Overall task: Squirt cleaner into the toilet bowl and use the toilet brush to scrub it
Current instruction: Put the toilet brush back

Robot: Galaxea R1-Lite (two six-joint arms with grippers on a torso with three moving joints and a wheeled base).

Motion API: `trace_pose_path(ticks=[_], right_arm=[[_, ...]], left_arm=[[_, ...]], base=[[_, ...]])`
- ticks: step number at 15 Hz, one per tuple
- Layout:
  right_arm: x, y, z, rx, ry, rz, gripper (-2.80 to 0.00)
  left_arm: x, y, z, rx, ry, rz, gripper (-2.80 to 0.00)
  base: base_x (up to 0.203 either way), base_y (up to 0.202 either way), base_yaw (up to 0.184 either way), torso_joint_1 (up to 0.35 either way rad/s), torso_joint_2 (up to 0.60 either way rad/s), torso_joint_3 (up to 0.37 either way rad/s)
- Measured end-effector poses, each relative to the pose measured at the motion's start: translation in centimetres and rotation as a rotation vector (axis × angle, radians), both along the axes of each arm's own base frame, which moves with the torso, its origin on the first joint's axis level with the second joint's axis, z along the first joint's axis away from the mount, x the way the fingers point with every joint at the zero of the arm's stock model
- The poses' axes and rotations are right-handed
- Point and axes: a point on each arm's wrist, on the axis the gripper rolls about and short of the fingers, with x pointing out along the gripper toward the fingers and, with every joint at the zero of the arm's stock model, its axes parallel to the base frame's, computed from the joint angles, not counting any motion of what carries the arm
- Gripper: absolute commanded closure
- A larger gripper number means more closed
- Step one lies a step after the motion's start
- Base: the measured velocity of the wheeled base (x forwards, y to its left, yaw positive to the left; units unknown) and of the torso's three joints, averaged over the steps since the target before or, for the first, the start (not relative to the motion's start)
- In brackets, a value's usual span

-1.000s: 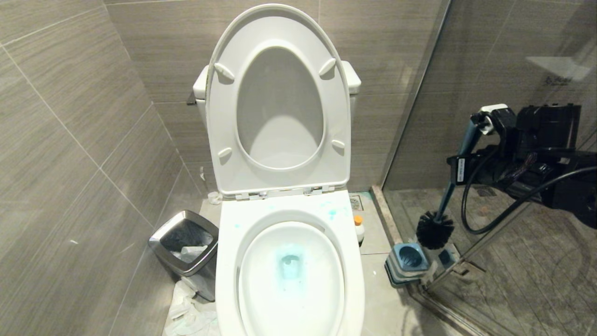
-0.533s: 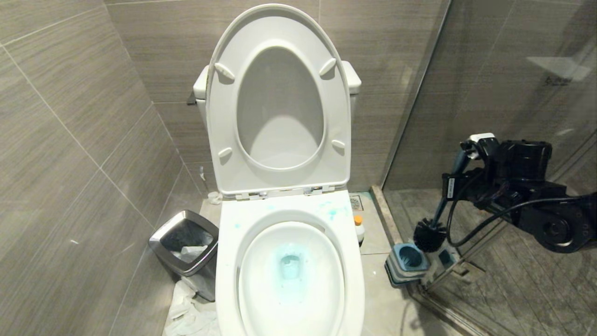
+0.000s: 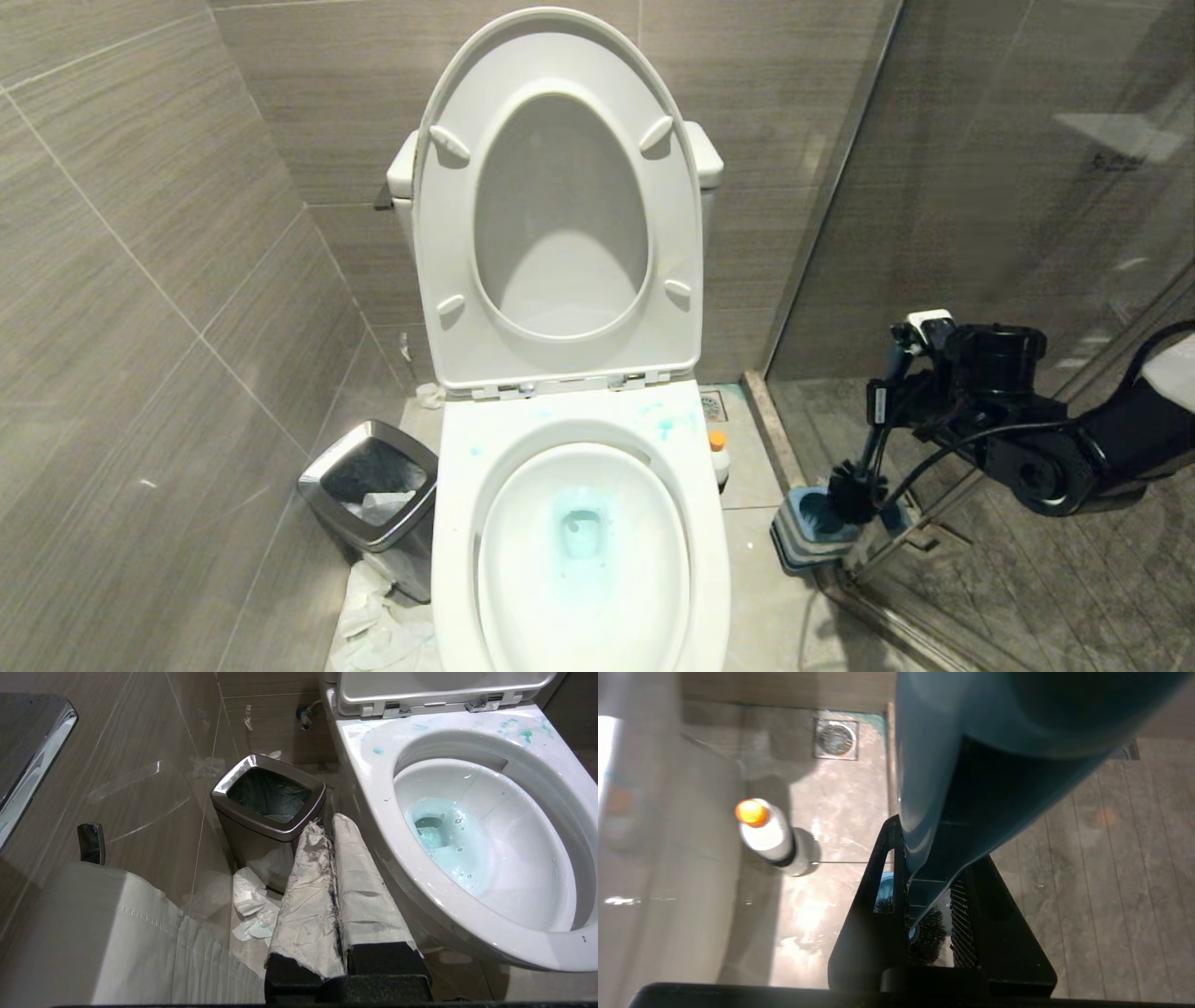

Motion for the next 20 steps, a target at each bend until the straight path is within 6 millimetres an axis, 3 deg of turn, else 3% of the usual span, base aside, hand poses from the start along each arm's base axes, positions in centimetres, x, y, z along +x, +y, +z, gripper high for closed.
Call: trace_pose_path(ticks=[14, 20], right_arm=[[5.6, -1.1, -5.7, -0.029, -0.016, 0.006, 0.0], [6.0, -1.0, -8.0, -0.038, 0.027, 0.011, 0.0]], left_arm=[[0.0, 0.0, 0.0, 0.0, 0.0, 0.0, 0.0], [0.0, 0.0, 0.0, 0.0, 0.0, 0.001, 0.0]], base=[[0.0, 0.0, 0.0, 0.0, 0.0, 0.0], [0.0, 0.0, 0.0, 0.0, 0.0, 0.0]])
